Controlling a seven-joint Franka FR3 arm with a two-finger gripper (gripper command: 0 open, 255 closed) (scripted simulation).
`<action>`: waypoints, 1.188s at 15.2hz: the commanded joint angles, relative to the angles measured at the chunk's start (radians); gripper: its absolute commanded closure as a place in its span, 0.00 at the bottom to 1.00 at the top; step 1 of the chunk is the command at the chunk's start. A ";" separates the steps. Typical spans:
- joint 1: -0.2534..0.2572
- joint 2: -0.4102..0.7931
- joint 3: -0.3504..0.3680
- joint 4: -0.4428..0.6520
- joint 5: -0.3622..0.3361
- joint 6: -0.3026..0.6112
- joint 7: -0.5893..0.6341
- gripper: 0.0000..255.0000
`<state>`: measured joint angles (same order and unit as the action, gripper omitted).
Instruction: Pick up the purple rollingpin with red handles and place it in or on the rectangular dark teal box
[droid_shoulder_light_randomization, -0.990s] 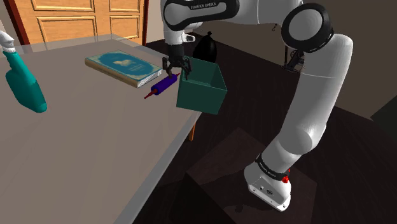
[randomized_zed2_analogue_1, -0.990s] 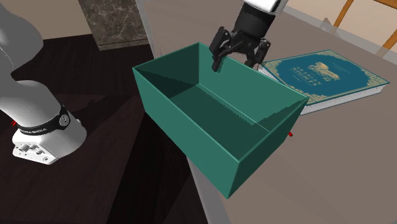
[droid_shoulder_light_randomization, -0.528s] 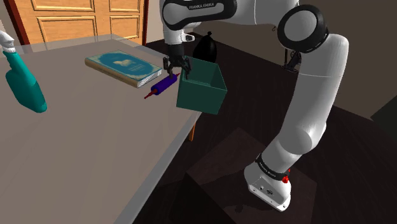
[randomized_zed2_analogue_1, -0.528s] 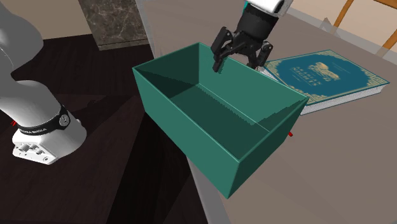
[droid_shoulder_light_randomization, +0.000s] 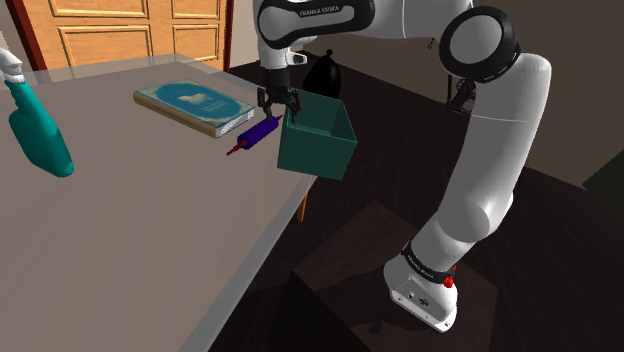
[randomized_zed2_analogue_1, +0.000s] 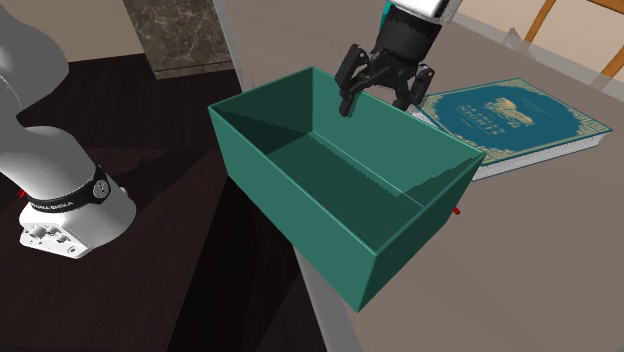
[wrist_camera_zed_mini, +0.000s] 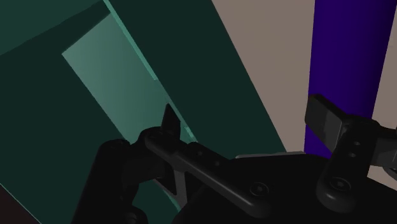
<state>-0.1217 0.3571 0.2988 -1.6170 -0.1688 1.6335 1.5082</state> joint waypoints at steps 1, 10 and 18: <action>-0.015 0.044 0.000 -0.101 0.009 0.369 -0.007 1.00; -0.009 0.094 -0.001 -0.034 -0.005 0.351 -0.006 1.00; -0.025 0.059 0.023 0.021 0.002 0.260 -0.013 1.00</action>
<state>-0.1490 0.3679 0.3182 -1.6123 -0.1680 1.6235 1.4940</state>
